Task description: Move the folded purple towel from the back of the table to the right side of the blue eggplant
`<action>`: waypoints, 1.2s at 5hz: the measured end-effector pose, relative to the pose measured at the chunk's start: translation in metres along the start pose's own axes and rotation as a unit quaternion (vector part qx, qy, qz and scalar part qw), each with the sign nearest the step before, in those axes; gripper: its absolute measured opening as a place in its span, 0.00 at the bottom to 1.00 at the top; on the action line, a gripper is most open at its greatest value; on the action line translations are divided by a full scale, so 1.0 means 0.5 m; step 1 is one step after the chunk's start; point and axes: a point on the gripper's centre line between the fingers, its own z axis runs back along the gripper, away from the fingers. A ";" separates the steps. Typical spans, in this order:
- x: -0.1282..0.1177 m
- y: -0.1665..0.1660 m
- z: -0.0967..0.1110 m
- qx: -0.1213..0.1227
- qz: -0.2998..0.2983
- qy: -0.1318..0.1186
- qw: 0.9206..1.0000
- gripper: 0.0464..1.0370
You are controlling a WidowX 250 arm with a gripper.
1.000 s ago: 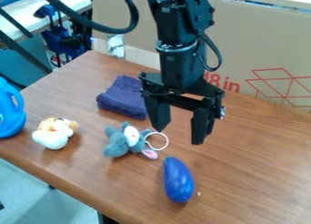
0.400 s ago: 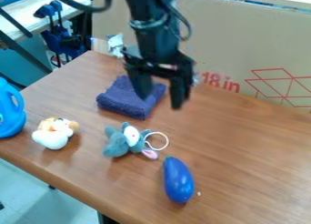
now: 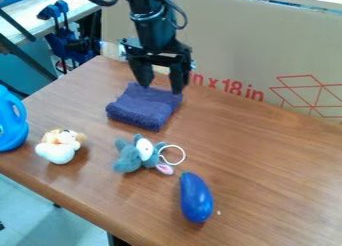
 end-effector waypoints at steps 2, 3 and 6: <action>0.069 0.055 -0.054 0.019 0.008 0.003 1.000 0.96; 0.090 0.077 -0.085 0.018 0.022 0.007 1.000 0.96; 0.095 0.144 -0.172 0.048 0.048 0.064 0.996 0.96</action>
